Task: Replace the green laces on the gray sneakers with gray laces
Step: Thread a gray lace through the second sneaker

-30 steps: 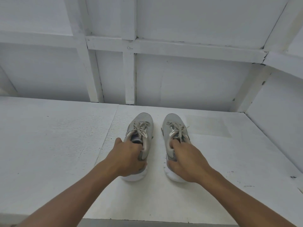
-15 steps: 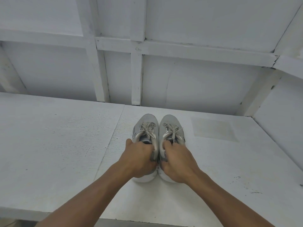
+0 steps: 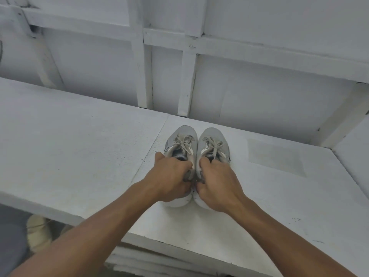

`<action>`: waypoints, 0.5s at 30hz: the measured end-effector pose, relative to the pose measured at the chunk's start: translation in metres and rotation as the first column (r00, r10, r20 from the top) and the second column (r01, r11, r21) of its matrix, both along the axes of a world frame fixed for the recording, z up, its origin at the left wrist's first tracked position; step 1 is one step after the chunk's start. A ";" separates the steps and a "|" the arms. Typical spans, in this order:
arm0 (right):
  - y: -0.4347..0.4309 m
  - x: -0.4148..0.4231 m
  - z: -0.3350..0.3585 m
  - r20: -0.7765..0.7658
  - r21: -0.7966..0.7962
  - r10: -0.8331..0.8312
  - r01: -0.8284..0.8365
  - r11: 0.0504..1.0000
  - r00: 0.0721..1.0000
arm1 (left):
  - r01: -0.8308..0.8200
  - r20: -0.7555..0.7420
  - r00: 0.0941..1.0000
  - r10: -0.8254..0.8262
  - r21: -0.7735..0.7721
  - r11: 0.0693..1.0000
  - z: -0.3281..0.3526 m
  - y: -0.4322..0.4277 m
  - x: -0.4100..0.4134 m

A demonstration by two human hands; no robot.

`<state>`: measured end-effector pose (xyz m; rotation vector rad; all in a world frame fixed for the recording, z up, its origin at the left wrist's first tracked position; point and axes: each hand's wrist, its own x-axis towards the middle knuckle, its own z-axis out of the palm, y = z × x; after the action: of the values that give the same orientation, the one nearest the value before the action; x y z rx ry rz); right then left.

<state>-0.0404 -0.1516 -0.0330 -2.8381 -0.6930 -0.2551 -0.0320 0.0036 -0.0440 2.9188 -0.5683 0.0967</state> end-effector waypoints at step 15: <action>0.139 -0.091 0.020 0.121 0.042 0.483 -0.491 0.870 0.867 | -0.442 0.089 0.892 0.443 -0.028 0.896 0.032 0.125 -0.173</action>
<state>-0.1315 -0.0126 -0.0132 -2.4832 -1.3607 -0.3374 -0.2051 0.1281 -0.0123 2.9898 0.1010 0.2906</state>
